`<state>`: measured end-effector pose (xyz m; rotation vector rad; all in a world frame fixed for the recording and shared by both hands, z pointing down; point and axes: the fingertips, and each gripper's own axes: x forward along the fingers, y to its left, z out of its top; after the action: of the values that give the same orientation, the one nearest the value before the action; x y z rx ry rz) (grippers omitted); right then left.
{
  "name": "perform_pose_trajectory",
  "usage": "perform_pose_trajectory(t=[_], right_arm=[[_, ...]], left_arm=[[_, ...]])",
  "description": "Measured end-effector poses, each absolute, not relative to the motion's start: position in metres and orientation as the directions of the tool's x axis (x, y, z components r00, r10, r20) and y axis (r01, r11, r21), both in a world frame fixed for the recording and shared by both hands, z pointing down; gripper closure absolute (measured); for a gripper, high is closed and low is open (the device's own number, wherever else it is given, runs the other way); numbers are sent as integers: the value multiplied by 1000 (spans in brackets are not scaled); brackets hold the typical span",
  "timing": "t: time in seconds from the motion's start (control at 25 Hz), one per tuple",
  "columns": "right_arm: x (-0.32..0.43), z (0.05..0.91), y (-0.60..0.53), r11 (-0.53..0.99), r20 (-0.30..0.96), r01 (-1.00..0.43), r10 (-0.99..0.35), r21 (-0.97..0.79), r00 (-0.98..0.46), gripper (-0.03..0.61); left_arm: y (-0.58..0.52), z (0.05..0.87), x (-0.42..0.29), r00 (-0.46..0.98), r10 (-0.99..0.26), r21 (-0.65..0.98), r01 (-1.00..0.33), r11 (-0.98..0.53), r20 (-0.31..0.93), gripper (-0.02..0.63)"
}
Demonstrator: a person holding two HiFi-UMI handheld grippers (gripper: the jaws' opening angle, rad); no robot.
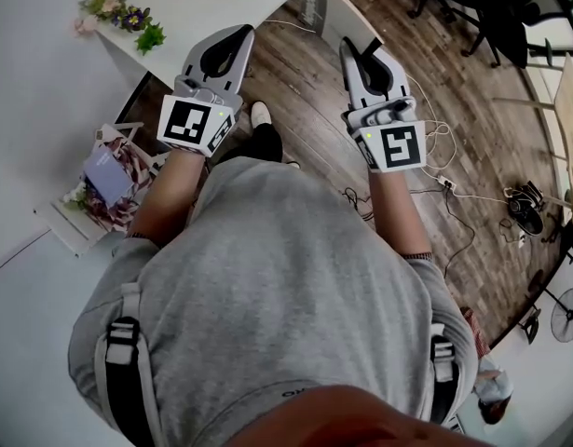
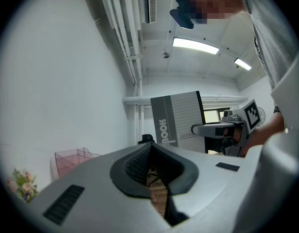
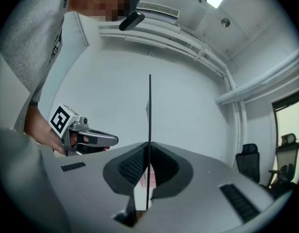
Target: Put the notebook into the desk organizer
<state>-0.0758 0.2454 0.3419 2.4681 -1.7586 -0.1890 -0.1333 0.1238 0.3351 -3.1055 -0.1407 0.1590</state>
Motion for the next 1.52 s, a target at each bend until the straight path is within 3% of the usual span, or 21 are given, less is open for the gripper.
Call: perform_pose_trajectory(t=[0.88, 1.24, 1.52], right_arm=[[29, 328, 88, -267, -23, -948, -963, 173, 267, 563], [68, 333, 60, -211, -9, -963, -977, 166, 212, 563], [121, 337, 34, -86, -19, -984, -996, 158, 84, 563]], left_arm=[[-16, 328, -31, 990, 70, -23, 68, -997, -119, 594], [-45, 333, 2, 994, 4, -6, 3, -1000, -112, 594], [-58, 334, 47, 989, -100, -4, -101, -995, -106, 594]])
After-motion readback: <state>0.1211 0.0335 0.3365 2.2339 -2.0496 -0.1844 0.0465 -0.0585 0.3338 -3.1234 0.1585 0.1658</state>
